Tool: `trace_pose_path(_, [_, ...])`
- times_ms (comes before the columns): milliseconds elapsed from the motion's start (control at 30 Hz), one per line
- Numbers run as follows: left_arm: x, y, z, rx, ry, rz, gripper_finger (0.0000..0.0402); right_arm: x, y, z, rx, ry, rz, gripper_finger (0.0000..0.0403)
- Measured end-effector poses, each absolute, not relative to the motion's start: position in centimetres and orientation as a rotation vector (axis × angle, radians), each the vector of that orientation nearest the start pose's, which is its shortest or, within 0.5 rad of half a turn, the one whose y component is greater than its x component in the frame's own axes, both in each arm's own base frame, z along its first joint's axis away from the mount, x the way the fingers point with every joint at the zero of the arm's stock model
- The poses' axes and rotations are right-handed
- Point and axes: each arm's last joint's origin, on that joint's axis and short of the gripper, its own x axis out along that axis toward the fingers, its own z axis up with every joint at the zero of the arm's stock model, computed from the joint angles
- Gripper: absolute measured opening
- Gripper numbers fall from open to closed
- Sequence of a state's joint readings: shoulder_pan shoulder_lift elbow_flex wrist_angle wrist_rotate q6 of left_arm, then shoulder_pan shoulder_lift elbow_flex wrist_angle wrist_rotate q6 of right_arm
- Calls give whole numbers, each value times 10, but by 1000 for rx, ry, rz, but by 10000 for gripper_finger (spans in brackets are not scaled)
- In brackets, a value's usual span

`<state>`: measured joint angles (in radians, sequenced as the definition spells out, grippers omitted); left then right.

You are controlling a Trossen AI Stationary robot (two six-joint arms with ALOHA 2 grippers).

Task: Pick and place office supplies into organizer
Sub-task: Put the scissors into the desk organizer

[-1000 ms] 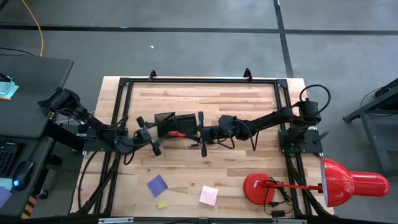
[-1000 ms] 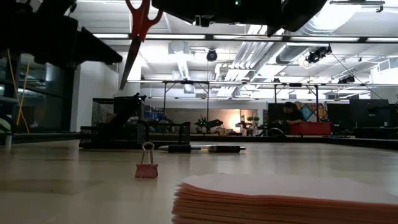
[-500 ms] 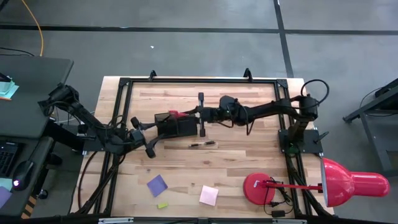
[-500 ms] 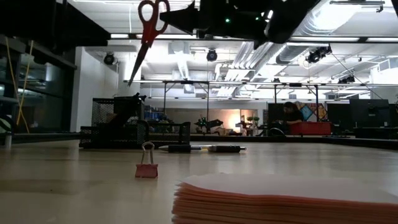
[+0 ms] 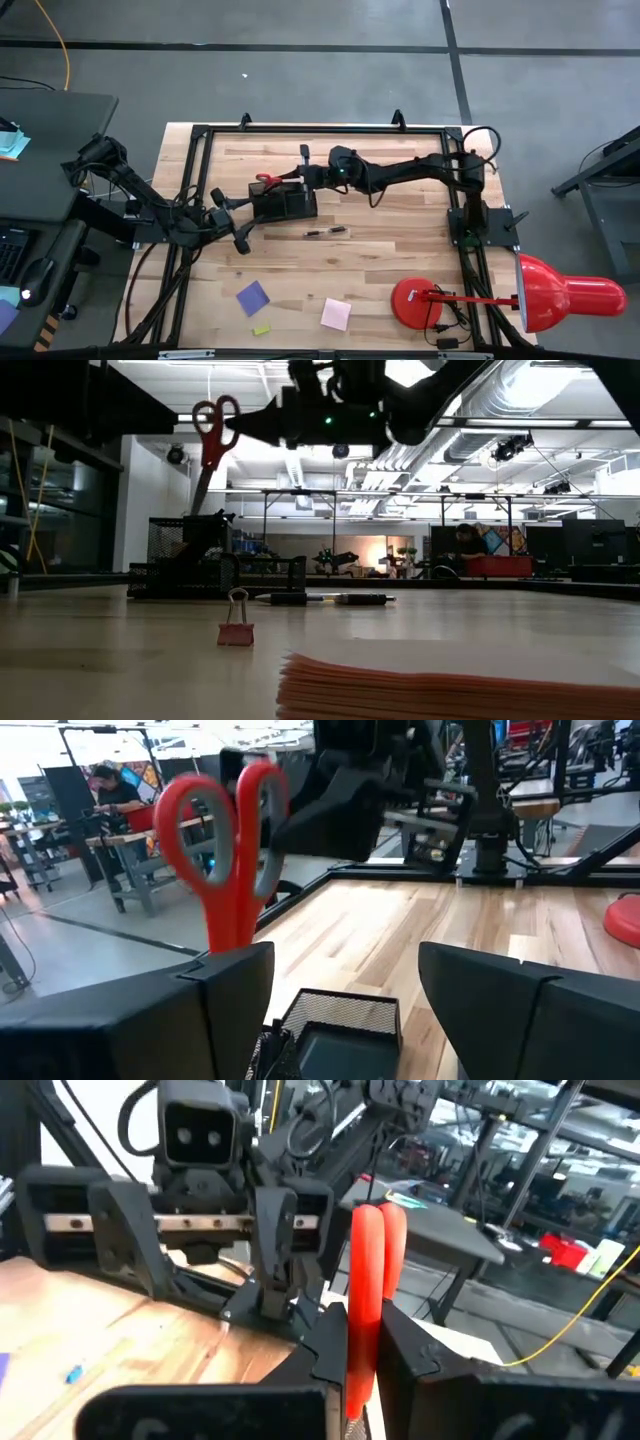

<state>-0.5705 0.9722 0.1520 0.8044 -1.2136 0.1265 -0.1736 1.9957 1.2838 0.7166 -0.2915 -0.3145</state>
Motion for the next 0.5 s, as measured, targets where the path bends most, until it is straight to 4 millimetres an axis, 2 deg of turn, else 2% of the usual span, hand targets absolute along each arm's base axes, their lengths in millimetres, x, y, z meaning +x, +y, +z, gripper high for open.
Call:
trace_pose_path(133, [149, -64, 182, 133, 50, 641, 238, 450, -76, 219, -305, 14, 113, 9])
trace_pose_path(500, [149, -64, 182, 134, 51, 641, 239, 450, -81, 217, -294, 30, 105, 13])
